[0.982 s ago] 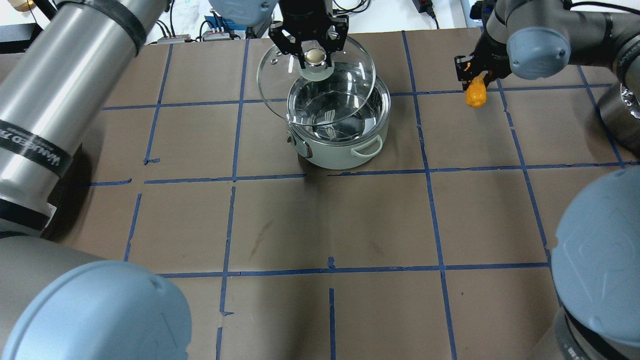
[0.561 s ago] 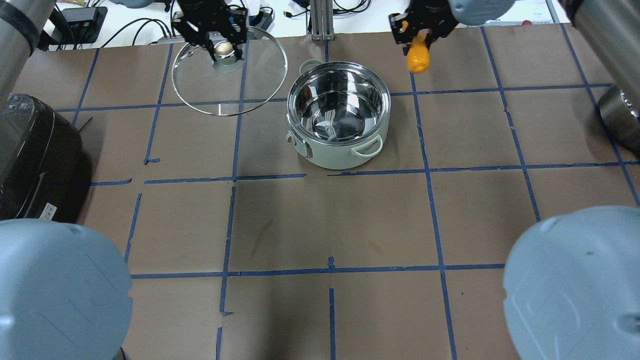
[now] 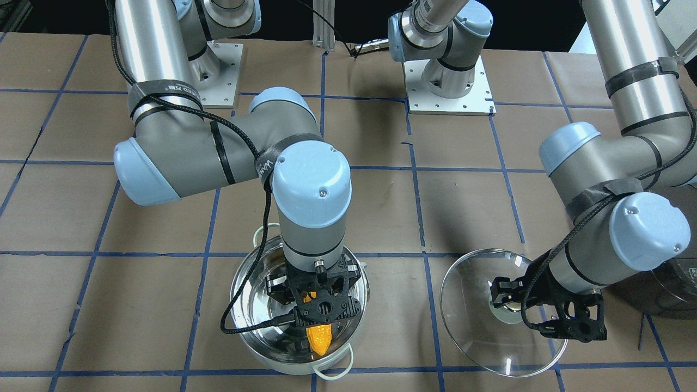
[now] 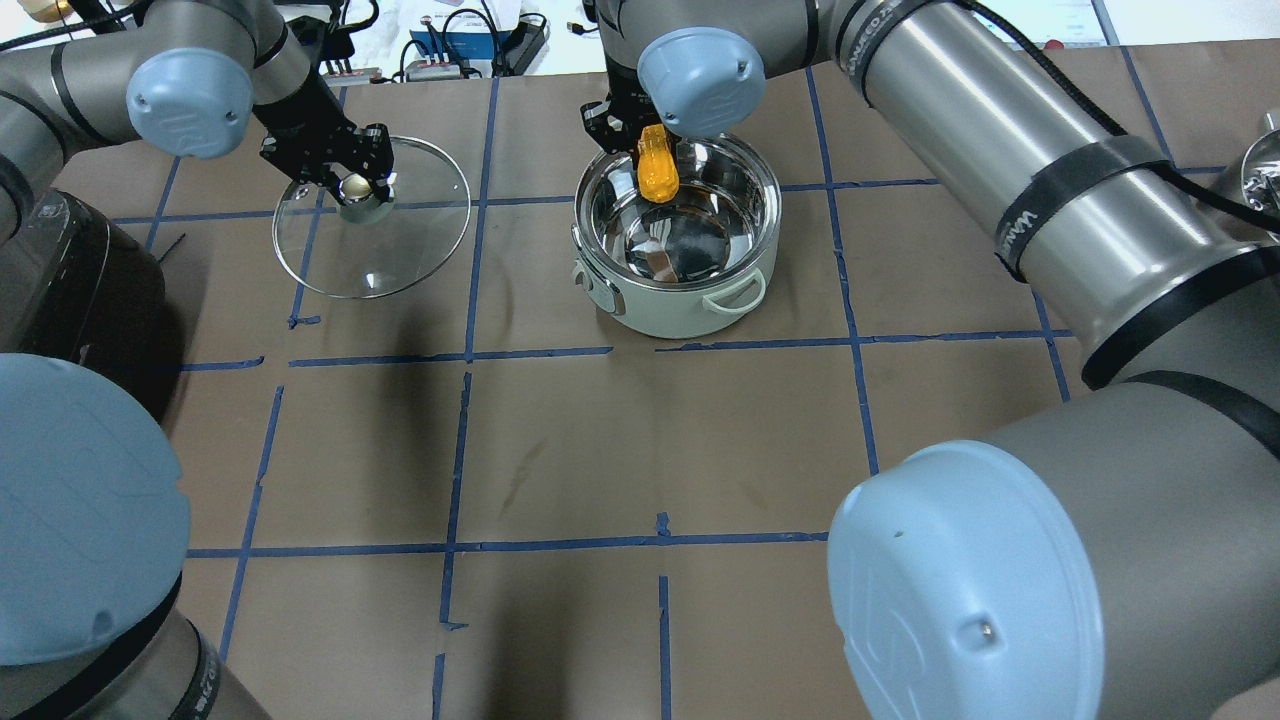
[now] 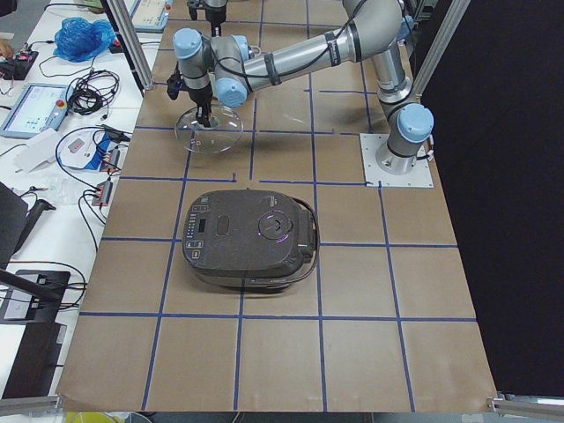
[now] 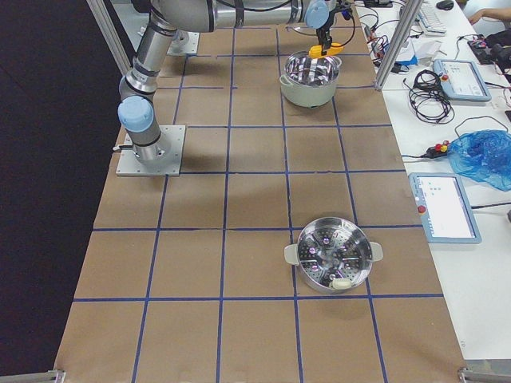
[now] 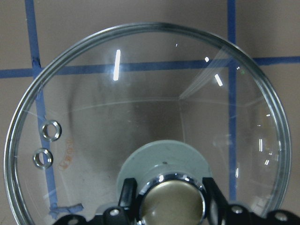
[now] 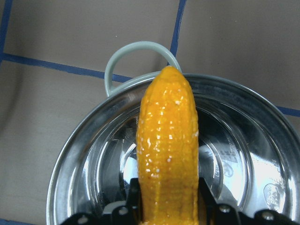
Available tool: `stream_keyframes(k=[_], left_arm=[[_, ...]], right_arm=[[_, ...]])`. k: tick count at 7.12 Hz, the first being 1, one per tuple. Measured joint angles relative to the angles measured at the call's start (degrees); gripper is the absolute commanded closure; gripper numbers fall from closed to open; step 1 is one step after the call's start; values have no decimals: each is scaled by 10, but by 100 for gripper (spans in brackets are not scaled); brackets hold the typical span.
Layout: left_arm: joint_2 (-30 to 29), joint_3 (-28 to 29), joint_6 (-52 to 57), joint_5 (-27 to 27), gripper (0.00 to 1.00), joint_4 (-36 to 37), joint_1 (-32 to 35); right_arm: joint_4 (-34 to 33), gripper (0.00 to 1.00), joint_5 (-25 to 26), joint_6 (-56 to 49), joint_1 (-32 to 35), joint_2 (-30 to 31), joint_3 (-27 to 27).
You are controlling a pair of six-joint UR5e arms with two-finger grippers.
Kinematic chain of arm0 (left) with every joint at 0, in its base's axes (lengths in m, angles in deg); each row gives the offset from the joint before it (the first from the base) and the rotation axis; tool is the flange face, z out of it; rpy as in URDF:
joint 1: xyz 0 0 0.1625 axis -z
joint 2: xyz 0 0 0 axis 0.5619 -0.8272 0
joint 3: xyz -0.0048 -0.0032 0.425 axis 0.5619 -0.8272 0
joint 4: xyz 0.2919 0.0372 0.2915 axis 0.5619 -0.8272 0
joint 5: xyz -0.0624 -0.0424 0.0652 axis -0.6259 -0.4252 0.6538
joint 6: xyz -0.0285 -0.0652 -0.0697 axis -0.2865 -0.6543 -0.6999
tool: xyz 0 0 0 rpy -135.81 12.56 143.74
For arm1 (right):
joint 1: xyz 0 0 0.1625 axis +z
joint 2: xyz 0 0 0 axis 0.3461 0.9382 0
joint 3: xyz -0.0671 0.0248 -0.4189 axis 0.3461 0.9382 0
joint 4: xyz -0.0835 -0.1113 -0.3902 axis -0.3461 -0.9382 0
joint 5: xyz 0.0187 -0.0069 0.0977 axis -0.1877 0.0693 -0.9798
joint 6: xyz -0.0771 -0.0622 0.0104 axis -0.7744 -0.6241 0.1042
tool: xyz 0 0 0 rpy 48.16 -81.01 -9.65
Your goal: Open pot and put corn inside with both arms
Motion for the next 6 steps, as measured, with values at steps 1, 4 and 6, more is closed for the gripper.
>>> stream_keyframes(k=[1, 4, 6], left_arm=[[-18, -13, 11, -6, 96, 28, -12], [-44, -21, 6, -14, 0, 62, -19], [-13, -16, -4, -11, 0, 36, -7]], right_arm=[[2, 92, 17, -1, 2, -8, -3], [-4, 17, 43, -2, 2, -13, -44], [-10, 0, 71, -14, 2, -11, -58]])
